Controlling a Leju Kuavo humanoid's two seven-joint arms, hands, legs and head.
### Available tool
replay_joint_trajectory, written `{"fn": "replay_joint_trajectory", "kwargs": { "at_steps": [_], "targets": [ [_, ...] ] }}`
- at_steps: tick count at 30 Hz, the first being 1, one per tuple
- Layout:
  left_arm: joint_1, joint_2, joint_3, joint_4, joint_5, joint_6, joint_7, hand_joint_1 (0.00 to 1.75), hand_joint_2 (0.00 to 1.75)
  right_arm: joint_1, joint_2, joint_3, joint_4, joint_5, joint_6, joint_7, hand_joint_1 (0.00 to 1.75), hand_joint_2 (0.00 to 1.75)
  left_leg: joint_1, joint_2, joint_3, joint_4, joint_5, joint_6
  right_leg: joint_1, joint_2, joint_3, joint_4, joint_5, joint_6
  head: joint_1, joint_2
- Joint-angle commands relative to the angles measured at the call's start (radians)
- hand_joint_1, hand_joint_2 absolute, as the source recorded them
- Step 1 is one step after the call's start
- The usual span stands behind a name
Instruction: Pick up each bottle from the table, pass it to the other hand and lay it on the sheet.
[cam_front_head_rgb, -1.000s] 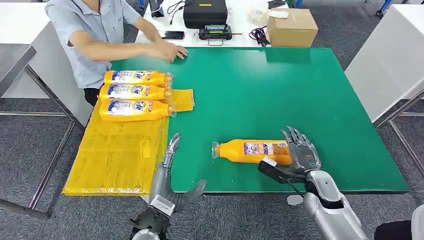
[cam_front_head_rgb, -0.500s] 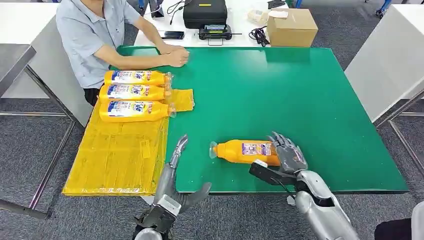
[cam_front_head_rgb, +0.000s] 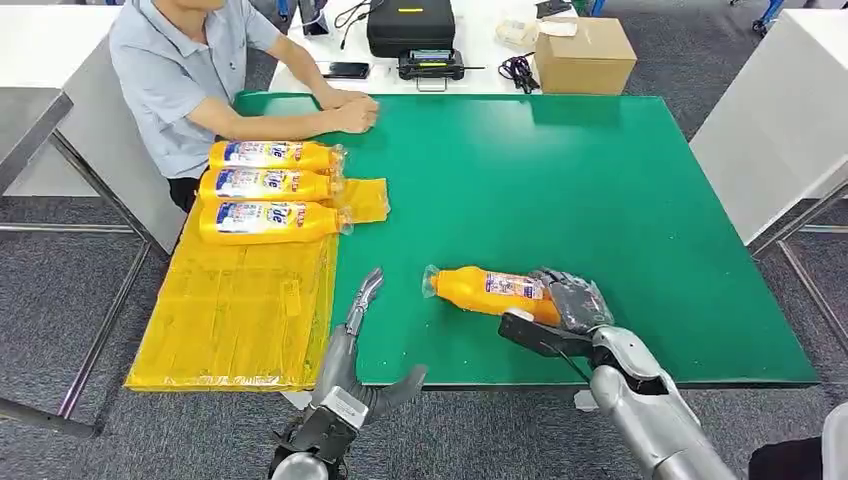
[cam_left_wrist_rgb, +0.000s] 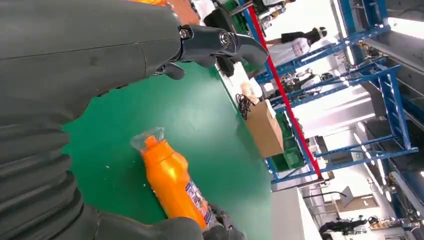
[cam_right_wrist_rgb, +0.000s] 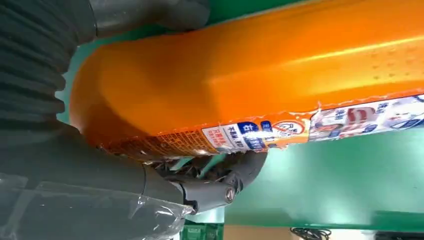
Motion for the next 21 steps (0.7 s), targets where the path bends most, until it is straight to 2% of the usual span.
{"fn": "replay_joint_trajectory", "kwargs": {
  "at_steps": [1, 7, 10, 11, 12, 14, 16, 21],
  "targets": [
    [-0.038, 0.022, -0.023, 0.062, 0.007, 0.001, -0.001, 0.00, 1.75, -0.026, -0.015, 0.053, 0.105, -0.012, 0.018, 0.010, 1.75, 1.75, 0.001, 0.000, 0.004, -0.001, -0.001, -0.001, 0.001, -0.001, 0.004, -0.001, -0.001, -0.002, 0.000, 0.000],
    [-0.040, 0.021, -0.024, 0.065, 0.008, 0.005, -0.004, 0.00, 1.75, -0.016, -0.013, 0.035, 0.105, -0.060, 0.031, -0.012, 1.75, 1.75, 0.001, -0.001, 0.006, -0.001, -0.001, -0.002, 0.001, -0.001, 0.006, -0.001, -0.001, -0.002, 0.000, 0.000],
    [-0.043, 0.018, -0.022, 0.071, 0.017, 0.013, -0.014, 0.00, 1.75, -0.002, -0.003, -0.001, 0.095, -0.152, 0.063, -0.062, 1.75, 1.75, 0.001, -0.001, 0.007, -0.001, -0.001, -0.002, 0.001, -0.001, 0.007, -0.002, -0.001, -0.002, 0.000, 0.000],
    [-0.044, 0.009, -0.010, 0.079, 0.048, 0.033, -0.041, 0.00, 1.75, 0.018, 0.023, -0.046, 0.068, -0.274, 0.099, -0.144, 1.75, 1.75, 0.002, -0.001, 0.008, -0.001, -0.002, -0.003, 0.002, -0.002, 0.009, -0.002, -0.002, -0.003, 0.000, 0.000],
    [-0.038, -0.001, 0.008, 0.073, 0.073, 0.054, -0.062, 0.00, 1.75, 0.021, 0.025, -0.042, 0.059, -0.274, 0.099, -0.144, 1.75, 1.75, 0.002, -0.001, 0.008, -0.001, -0.001, -0.002, 0.002, -0.002, 0.008, -0.002, -0.001, -0.003, 0.000, 0.000],
    [-0.061, -0.036, 0.046, 0.128, 0.232, 0.100, -0.126, 0.00, 1.75, 0.055, 0.064, -0.071, -0.042, -0.402, 0.127, -0.212, 1.75, 1.75, 0.002, 0.000, 0.009, -0.001, -0.002, -0.003, 0.002, -0.001, 0.009, -0.002, -0.001, -0.003, 0.000, 0.000],
    [-0.073, -0.035, 0.041, 0.149, 0.250, 0.104, -0.140, 0.00, 1.75, 0.060, 0.071, -0.060, -0.077, -0.405, 0.127, -0.176, 1.75, 1.75, 0.002, 0.001, 0.008, -0.001, -0.002, -0.003, 0.002, 0.000, 0.008, -0.001, -0.001, -0.003, 0.000, 0.000],
    [-0.074, -0.030, 0.031, 0.149, 0.261, 0.108, -0.147, 0.00, 1.75, 0.059, 0.062, -0.055, -0.075, -0.411, 0.127, -0.174, 1.75, 1.75, 0.001, 0.001, 0.008, -0.001, -0.001, -0.003, 0.002, 0.000, 0.007, -0.001, -0.001, -0.003, -0.001, 0.000]
  ]
}}
